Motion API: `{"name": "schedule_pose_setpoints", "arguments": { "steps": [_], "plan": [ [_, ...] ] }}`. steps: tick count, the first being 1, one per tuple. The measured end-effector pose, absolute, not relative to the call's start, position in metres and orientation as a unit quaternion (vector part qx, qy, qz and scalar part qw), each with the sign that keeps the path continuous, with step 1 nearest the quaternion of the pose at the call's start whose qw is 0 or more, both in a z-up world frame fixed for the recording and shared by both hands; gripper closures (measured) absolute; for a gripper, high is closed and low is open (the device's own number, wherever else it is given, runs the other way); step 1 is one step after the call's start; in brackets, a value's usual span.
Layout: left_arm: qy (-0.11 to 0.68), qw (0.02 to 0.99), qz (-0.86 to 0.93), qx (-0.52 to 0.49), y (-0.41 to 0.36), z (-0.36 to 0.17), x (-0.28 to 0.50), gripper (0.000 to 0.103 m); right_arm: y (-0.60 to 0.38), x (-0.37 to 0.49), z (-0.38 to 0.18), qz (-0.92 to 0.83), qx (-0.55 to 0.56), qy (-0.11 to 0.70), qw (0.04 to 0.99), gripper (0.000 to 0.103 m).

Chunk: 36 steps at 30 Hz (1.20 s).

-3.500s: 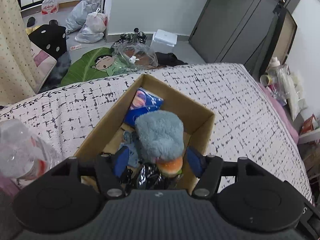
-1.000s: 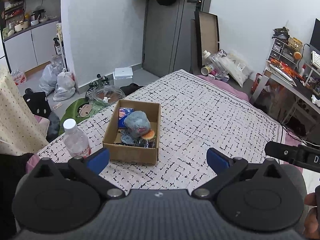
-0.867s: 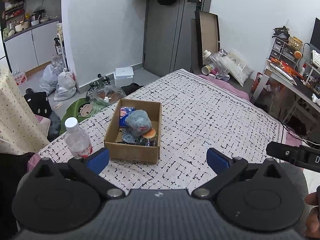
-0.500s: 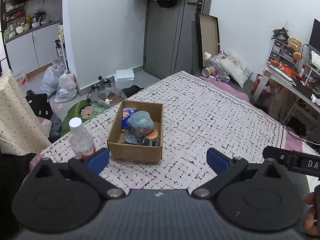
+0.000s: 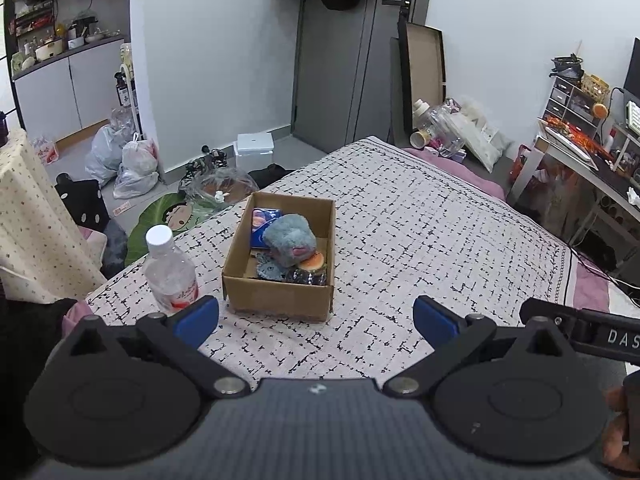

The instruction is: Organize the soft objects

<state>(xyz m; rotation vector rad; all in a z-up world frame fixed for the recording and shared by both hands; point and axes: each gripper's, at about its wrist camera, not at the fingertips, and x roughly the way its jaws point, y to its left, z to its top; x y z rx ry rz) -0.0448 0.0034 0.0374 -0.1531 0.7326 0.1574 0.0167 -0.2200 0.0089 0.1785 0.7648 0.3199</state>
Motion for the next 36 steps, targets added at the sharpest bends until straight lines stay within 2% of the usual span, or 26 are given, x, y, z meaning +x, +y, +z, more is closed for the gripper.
{"name": "schedule_pose_setpoints", "arguments": {
  "steps": [36],
  "plan": [
    [0.363, 0.924, 0.085, -0.079, 0.014, 0.028, -0.033, 0.001, -0.213, 0.023, 0.005, 0.157, 0.079, 0.369, 0.913, 0.000]
  ]
}}
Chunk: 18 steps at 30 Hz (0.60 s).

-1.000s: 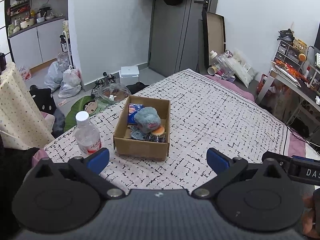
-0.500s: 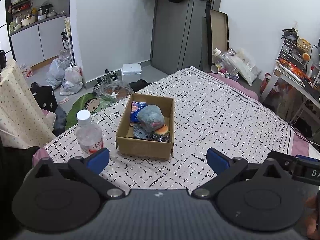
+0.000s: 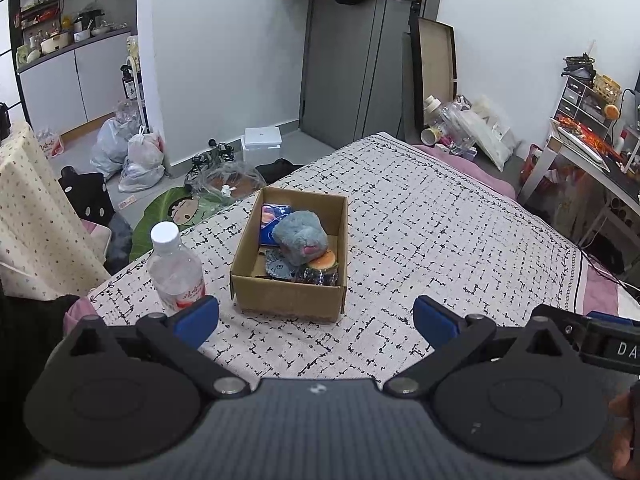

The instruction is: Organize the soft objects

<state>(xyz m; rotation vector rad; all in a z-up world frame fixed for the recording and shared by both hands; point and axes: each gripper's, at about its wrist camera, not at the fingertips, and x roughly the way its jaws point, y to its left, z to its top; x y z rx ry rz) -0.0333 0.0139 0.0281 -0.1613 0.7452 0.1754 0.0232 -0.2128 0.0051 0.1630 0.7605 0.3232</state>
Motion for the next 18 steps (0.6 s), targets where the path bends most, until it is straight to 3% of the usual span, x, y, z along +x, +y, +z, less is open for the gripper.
{"name": "schedule_pose_setpoints", "arguments": {
  "steps": [18],
  "plan": [
    [0.360, 0.926, 0.084, -0.076, 0.0113, 0.0297, -0.0348, 0.001, -0.2142, 0.0215, 0.0045, 0.160, 0.080, 0.367, 0.913, 0.000]
  ]
}}
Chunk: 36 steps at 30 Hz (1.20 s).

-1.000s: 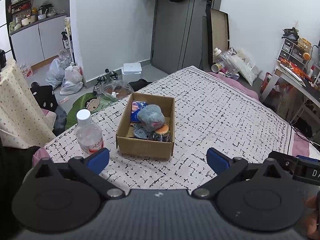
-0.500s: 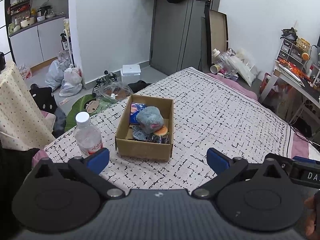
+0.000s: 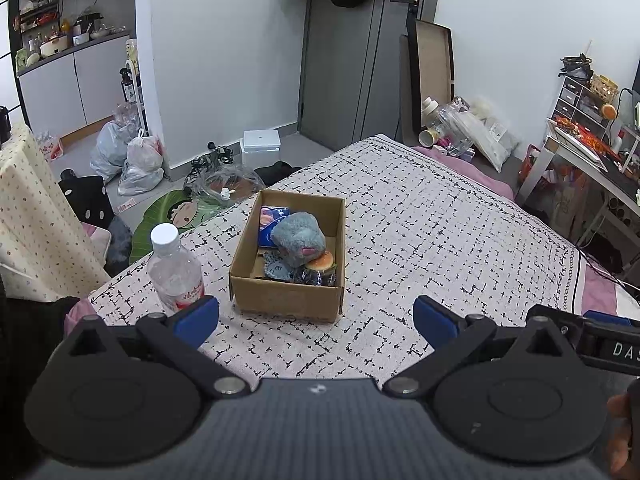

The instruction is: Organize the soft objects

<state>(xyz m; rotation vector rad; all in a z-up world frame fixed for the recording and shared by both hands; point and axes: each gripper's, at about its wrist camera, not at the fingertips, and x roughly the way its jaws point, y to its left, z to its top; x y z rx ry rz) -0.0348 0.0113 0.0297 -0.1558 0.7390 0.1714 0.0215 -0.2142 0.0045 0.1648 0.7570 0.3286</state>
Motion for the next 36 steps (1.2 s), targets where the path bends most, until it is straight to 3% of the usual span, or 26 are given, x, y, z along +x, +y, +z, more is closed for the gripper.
{"name": "schedule_pose_setpoints", "arguments": {
  "steps": [36],
  "plan": [
    [0.364, 0.924, 0.079, -0.082, 0.0099, 0.0289, -0.0378, 0.001, -0.2104, 0.0188, 0.0026, 0.162, 0.078, 0.371, 0.911, 0.000]
  ]
}}
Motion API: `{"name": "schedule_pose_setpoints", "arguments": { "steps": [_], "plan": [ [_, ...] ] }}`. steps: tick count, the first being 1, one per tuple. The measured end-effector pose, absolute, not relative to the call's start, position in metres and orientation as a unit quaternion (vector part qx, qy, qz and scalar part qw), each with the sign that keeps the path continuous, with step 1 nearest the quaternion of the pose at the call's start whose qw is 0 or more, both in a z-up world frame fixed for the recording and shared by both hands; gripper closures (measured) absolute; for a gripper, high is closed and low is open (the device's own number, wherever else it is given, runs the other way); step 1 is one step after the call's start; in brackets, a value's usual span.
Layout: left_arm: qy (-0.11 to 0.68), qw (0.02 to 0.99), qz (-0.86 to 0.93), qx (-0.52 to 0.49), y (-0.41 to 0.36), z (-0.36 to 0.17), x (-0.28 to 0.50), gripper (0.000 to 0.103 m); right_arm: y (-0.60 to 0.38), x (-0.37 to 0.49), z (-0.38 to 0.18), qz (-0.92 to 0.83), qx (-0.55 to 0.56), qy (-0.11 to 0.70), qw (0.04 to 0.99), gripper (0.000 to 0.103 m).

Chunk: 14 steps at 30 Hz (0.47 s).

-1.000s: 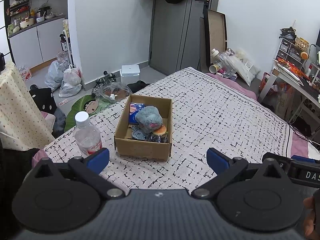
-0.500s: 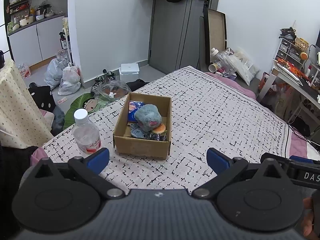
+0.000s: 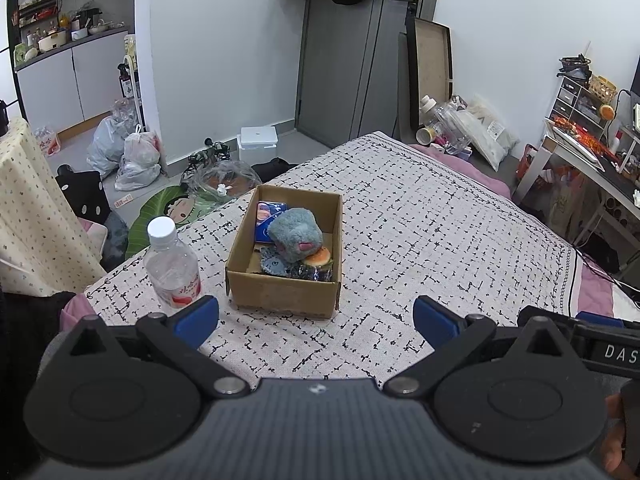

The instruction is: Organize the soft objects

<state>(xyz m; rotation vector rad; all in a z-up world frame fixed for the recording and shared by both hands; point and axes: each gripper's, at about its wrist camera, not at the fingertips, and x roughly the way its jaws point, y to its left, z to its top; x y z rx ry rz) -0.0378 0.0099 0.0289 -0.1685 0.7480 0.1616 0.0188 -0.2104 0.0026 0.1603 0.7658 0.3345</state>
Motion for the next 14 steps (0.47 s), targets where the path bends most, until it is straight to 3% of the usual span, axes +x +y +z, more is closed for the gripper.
{"name": "schedule_pose_setpoints", "arguments": {
  "steps": [14],
  "plan": [
    [0.352, 0.931, 0.072, -0.065, 0.0022, 0.0336, -0.0424, 0.001, -0.2099, 0.0180, -0.0009, 0.163, 0.079, 0.375, 0.909, 0.000]
  ]
}}
